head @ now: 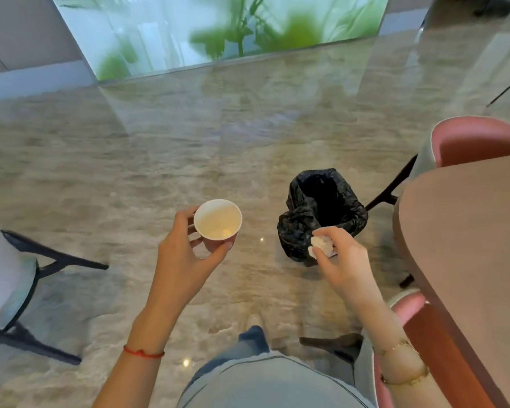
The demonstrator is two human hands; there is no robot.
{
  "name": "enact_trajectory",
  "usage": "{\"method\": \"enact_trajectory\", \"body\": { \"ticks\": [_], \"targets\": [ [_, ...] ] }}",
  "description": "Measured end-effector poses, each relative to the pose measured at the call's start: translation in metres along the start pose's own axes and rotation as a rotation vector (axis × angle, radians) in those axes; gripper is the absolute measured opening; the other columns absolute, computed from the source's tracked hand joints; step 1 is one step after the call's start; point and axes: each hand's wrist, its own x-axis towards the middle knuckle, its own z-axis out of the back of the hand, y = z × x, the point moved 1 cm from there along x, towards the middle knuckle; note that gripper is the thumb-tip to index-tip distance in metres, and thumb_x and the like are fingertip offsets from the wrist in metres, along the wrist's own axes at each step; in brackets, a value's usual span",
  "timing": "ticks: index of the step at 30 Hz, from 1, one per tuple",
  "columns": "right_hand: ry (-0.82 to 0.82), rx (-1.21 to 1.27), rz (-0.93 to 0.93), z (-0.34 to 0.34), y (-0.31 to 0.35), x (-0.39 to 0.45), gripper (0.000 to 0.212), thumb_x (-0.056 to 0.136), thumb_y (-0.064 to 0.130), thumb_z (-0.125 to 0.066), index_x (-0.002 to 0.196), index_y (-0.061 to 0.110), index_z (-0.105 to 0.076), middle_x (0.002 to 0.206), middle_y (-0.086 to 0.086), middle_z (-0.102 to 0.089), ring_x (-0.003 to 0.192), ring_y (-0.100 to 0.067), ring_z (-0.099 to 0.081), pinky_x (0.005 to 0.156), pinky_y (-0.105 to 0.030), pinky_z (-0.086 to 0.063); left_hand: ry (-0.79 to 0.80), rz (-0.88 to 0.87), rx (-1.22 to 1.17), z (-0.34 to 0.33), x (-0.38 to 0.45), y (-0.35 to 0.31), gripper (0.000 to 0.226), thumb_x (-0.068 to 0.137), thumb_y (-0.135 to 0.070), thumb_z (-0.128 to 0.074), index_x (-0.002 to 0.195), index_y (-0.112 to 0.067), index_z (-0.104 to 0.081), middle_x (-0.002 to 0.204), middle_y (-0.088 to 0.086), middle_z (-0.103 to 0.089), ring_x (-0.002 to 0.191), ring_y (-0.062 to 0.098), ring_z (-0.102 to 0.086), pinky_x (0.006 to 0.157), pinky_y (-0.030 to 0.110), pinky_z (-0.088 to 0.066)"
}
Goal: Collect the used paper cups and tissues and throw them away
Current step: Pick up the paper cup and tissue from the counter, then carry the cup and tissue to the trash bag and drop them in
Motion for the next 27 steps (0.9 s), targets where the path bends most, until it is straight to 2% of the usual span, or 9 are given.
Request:
{"method": "enact_trajectory", "body": {
  "ticks": [2,5,8,13,17,20,24,27],
  "targets": [
    [-0.062,0.0,0.003,-0.001,-0.002,0.04,0.026,0.088,0.015,-0.066,0.113,0.015,-0.06,0.106,0.005,-0.06,0.093,-0.006,-0.056,0.075,-0.019,-0.047,0.043,-0.029,0.001,-0.01,0.049,0.005,0.066,0.067,-0.042,-0.081,0.121,-0.034,-0.044,0.117,-0.027,-0.051,0.104,-0.016,-0.052,0.076,0.003,-0.046],
    [-0.145,-0.056,-0.021,-0.001,-0.011,0.09,0.025,0.086,0.012,-0.068,0.11,0.013,-0.061,0.11,0.001,-0.054,0.089,-0.007,-0.053,0.073,-0.021,-0.05,0.126,-0.068,0.006,-0.032,0.116,0.012,0.066,0.066,-0.044,-0.08,0.121,-0.033,-0.045,0.116,-0.027,-0.051,0.106,-0.014,-0.052,0.078,0.004,-0.046],
    [-0.202,-0.074,-0.13,0.0,-0.029,0.128,0.025,0.085,0.015,-0.068,0.109,0.015,-0.062,0.112,-0.001,-0.049,0.088,-0.013,-0.055,0.074,-0.026,-0.052,0.227,-0.07,-0.01,-0.06,0.174,0.018,0.066,0.066,-0.043,-0.082,0.12,-0.037,-0.044,0.117,-0.027,-0.053,0.107,-0.012,-0.054,0.079,0.005,-0.047],
    [-0.194,-0.031,-0.307,-0.006,-0.083,0.178,0.021,0.085,0.014,-0.068,0.106,0.016,-0.063,0.105,-0.001,-0.057,0.089,-0.016,-0.059,0.08,-0.036,-0.053,0.384,-0.064,-0.032,-0.13,0.254,0.033,0.066,0.065,-0.039,-0.084,0.117,-0.037,-0.044,0.116,-0.026,-0.055,0.106,-0.007,-0.057,0.084,0.009,-0.047],
    [-0.177,0.008,-0.445,-0.01,-0.139,0.224,0.015,0.087,0.016,-0.064,0.101,0.021,-0.063,0.102,0.003,-0.058,0.092,-0.013,-0.058,0.079,-0.029,-0.05,0.462,-0.058,-0.013,-0.205,0.312,0.049,0.066,0.065,-0.034,-0.086,0.117,-0.037,-0.044,0.111,-0.029,-0.052,0.102,-0.004,-0.057,0.084,0.011,-0.046],
    [-0.163,0.027,-0.511,-0.007,-0.182,0.27,0.01,0.088,0.019,-0.061,0.098,0.022,-0.061,0.101,0.004,-0.057,0.091,-0.009,-0.055,0.074,-0.017,-0.042,0.497,-0.051,0.036,-0.265,0.357,0.062,0.068,0.066,-0.034,-0.085,0.121,-0.029,-0.046,0.111,-0.021,-0.052,0.102,0.003,-0.055,0.084,0.021,-0.048],
    [-0.118,-0.007,-0.58,0.002,-0.235,0.33,0.01,0.089,0.018,-0.06,0.099,0.019,-0.059,0.103,0.001,-0.055,0.094,-0.017,-0.054,0.077,-0.025,-0.042,0.565,-0.013,0.063,-0.338,0.406,0.072,0.068,0.066,-0.038,-0.087,0.119,-0.035,-0.044,0.112,-0.016,-0.054,0.104,0.007,-0.054,0.083,0.023,-0.047],
    [-0.072,-0.019,-0.624,0.0,-0.271,0.365,0.012,0.09,0.02,-0.06,0.102,0.019,-0.058,0.107,0.0,-0.054,0.096,-0.019,-0.054,0.078,-0.027,-0.041,0.622,0.054,0.088,-0.384,0.432,0.083,0.071,0.066,-0.038,-0.087,0.125,-0.026,-0.048,0.115,-0.012,-0.056,0.109,0.011,-0.054,0.083,0.023,-0.043]
  ]
}}
